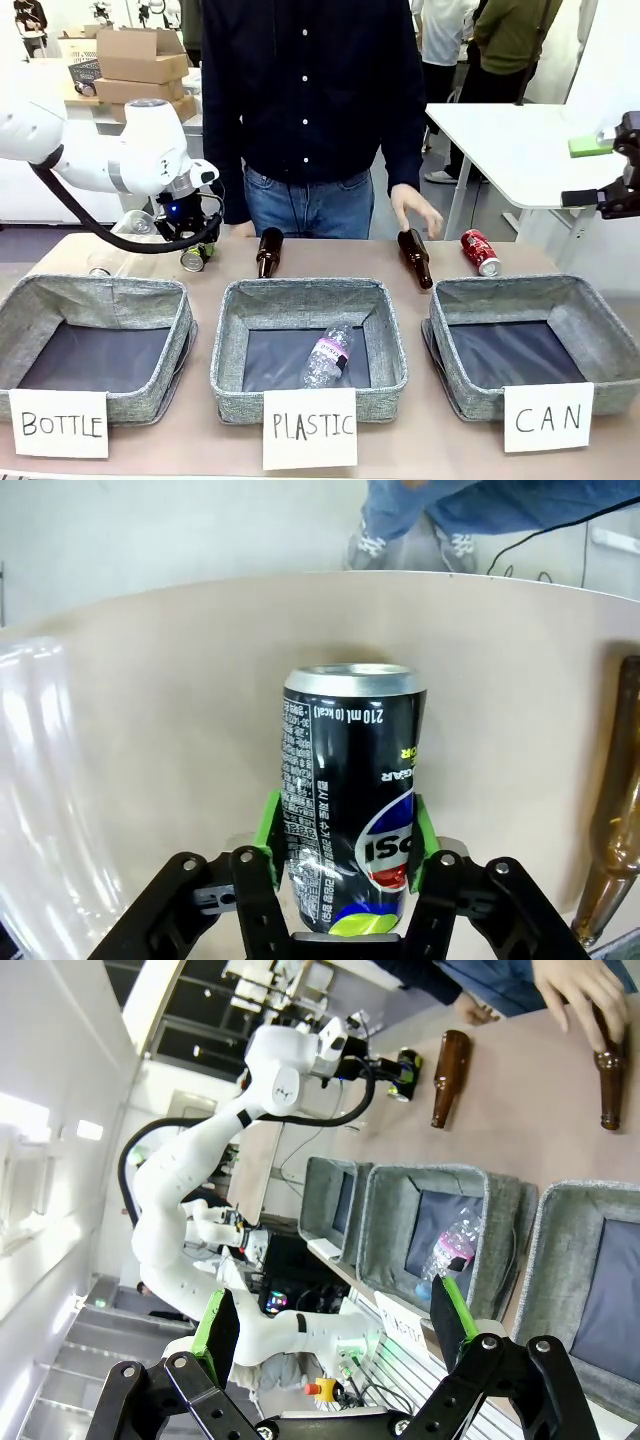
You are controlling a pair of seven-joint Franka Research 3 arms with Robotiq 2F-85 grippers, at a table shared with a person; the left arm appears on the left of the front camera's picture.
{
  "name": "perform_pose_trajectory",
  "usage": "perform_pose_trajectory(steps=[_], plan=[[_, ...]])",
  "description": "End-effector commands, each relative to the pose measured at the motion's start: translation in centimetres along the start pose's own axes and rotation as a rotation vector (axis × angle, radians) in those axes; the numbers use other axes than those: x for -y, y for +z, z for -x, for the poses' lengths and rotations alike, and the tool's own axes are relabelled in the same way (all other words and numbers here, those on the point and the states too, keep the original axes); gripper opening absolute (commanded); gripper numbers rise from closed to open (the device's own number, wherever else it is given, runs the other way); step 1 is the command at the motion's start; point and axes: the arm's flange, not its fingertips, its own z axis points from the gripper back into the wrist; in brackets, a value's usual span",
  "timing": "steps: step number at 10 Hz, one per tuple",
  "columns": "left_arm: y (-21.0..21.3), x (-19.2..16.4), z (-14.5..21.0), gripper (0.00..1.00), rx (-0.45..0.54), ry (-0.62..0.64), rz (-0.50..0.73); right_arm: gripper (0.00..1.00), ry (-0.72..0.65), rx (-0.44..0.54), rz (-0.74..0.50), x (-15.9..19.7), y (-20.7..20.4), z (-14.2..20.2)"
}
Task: Sort the can waste into the basket.
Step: Pick up the can waste from the table and place it in the right Fabric basket.
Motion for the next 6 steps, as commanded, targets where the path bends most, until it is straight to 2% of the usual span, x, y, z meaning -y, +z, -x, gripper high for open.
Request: perform_pose_trajectory(steps=[1,2,4,6], plan=[[0.5,-0.1,0.3,0.29,-0.016,0.026,-0.032,1.0,0.026,0.011,-0.019,0.0,-0.2,-0.4],[0.5,-0.1,0.2,0.42,-0.018,0.025,-0.023,1.0,0.026,0.011,-0.019,0.0,-0.2,-0.4],[1.1,-0.2,0.5,0.42,-0.031,0.028,0.0,1.0,0.026,0.011,-0.019,0.0,-0.2,-0.4],[4.3,-0.4,1.7,0.42,-0.006,0.015,0.042,1.0,0.026,0.011,-0.019,0.0,-0.2,-0.4]])
